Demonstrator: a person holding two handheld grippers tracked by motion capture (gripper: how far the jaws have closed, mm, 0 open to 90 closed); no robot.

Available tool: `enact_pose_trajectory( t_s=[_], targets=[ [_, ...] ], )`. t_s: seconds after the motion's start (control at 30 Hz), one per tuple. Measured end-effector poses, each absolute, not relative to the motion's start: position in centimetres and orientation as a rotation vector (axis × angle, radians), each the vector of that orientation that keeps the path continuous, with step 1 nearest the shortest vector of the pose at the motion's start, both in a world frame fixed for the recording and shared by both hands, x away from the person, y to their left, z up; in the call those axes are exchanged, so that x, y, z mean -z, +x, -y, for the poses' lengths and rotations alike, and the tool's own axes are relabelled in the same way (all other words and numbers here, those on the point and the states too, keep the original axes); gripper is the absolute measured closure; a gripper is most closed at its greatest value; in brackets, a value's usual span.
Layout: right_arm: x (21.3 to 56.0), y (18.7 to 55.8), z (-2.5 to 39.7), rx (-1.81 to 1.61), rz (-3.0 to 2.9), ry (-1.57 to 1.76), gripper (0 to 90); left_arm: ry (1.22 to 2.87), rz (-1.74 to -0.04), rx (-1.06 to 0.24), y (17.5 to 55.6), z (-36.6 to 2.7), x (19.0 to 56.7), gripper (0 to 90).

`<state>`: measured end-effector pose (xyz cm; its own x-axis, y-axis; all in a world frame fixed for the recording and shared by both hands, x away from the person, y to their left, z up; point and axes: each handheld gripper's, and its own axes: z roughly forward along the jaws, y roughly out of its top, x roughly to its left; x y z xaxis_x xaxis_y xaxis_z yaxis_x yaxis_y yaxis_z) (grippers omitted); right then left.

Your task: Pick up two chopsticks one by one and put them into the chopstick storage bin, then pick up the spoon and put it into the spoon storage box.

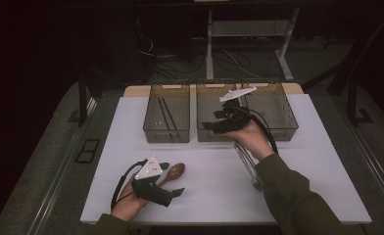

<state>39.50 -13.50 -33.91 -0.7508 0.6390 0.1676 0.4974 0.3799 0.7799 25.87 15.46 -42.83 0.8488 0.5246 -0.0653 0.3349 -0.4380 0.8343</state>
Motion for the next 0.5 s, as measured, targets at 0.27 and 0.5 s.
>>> enact_pose_trajectory(
  t_s=[0.27,0.5],
  targets=[
    [34.8,36.8,17.6,-1.384,-2.438,0.999,29.5,2.064,-0.641,-0.258,26.1,-15.7,42.9,3.1],
    [36.4,33.9,21.2,-1.371,-2.374,0.994,28.3,2.070,-0.660,-0.270,26.2,-15.9,42.9,3.1]
  ],
)
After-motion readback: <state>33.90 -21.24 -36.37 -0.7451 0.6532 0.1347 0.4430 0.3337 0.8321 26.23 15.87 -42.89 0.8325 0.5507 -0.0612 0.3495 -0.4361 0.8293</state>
